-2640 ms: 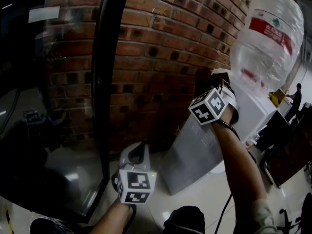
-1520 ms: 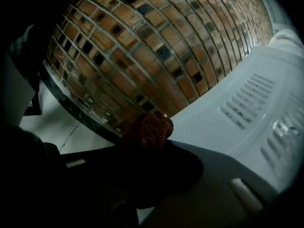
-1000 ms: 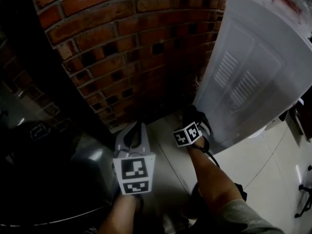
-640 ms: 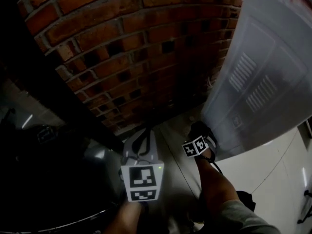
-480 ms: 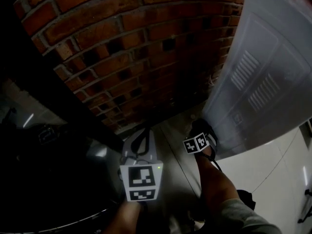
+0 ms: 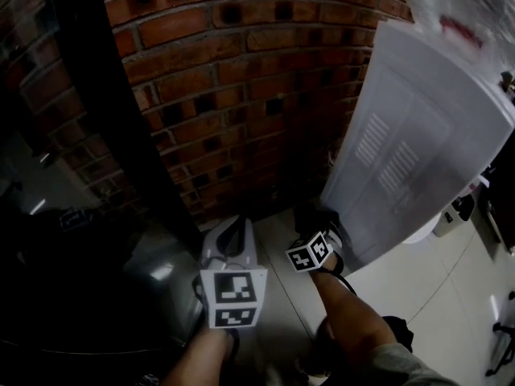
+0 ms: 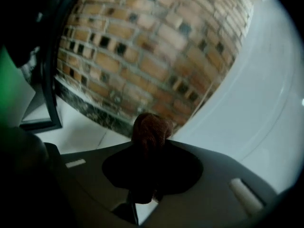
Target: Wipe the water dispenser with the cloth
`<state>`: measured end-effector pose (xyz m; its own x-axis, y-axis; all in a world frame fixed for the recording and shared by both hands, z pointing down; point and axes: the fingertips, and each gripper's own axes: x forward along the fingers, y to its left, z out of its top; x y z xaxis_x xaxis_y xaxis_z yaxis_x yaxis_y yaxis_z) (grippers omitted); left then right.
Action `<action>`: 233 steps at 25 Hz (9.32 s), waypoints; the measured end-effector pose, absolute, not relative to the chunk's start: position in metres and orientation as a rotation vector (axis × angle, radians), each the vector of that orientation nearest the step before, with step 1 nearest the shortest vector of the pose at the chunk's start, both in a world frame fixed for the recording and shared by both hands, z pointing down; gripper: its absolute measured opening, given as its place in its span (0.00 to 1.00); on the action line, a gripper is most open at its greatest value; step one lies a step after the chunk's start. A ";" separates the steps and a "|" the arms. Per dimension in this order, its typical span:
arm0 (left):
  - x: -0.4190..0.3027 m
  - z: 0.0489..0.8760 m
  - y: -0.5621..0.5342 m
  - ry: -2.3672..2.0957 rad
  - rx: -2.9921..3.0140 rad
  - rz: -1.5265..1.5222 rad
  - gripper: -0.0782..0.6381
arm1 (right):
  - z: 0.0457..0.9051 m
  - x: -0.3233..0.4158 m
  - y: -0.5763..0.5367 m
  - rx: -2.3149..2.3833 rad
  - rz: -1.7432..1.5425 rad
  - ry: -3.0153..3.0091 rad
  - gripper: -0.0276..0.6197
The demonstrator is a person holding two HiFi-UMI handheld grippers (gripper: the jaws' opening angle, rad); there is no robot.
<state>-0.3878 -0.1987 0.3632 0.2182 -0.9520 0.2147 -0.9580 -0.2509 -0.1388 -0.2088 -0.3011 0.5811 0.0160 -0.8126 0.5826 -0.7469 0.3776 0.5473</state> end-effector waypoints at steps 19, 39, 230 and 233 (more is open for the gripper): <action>-0.331 0.234 -0.150 -1.984 2.591 0.043 0.11 | 0.094 -0.191 -0.228 1.529 -1.047 -1.612 0.20; -0.333 0.250 -0.148 -1.958 2.561 0.105 0.11 | 0.049 -0.152 -0.276 1.462 -1.083 -1.203 0.20; -0.297 0.361 -0.183 -1.715 2.535 0.331 0.11 | 0.659 -0.122 -0.146 0.640 -0.396 -1.403 0.20; -0.295 0.349 -0.175 -1.726 2.557 0.300 0.11 | 0.597 -0.147 -0.146 0.731 -0.368 -1.554 0.20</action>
<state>-0.2954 -0.1750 0.3492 0.3616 -0.9142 0.1830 -0.9223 -0.3794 -0.0732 -0.1472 -0.1456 0.5969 0.0205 -0.6421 0.7664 -0.2308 0.7428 0.6285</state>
